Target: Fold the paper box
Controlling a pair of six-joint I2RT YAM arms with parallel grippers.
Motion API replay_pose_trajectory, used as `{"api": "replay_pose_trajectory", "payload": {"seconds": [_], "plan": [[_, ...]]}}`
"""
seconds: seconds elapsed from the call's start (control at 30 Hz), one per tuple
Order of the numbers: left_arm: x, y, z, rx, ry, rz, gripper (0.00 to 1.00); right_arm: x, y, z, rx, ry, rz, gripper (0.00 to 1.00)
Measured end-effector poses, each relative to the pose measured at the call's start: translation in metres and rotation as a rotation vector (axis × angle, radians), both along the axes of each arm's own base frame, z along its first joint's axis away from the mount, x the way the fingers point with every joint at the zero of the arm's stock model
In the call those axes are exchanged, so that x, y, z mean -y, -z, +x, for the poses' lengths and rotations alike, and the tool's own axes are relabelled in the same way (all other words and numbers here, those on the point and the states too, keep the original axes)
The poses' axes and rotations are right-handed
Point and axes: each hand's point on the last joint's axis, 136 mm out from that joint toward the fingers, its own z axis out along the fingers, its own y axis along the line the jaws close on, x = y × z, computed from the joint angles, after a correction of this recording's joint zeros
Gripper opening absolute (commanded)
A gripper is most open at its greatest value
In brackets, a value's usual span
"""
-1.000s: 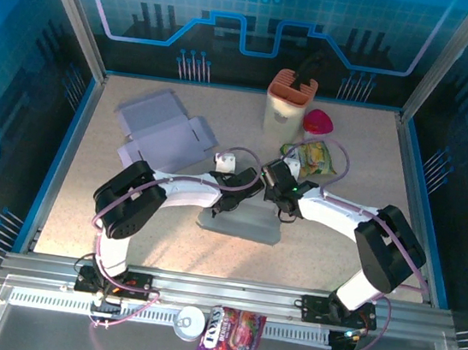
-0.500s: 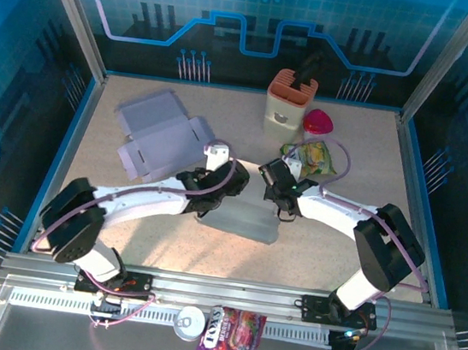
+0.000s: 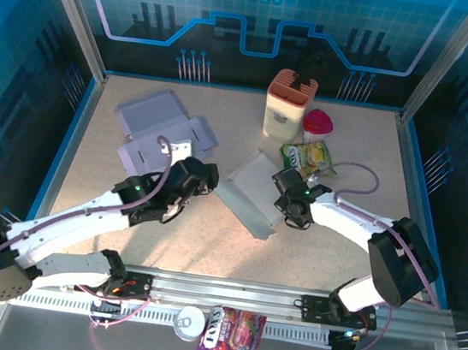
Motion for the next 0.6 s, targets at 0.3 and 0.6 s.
{"api": "replay_pose_trajectory", "payload": {"seconds": [0.3,0.6], "plan": [[-0.008,0.058,-0.031,-0.146,0.036,0.024,0.53,0.004,-0.006,-0.050,-0.257,0.392,0.112,0.00],[0.025,0.116,-0.053,-0.260,0.152,0.055,0.50,-0.013,0.017,-0.078,-0.469,0.621,0.181,0.00]]}}
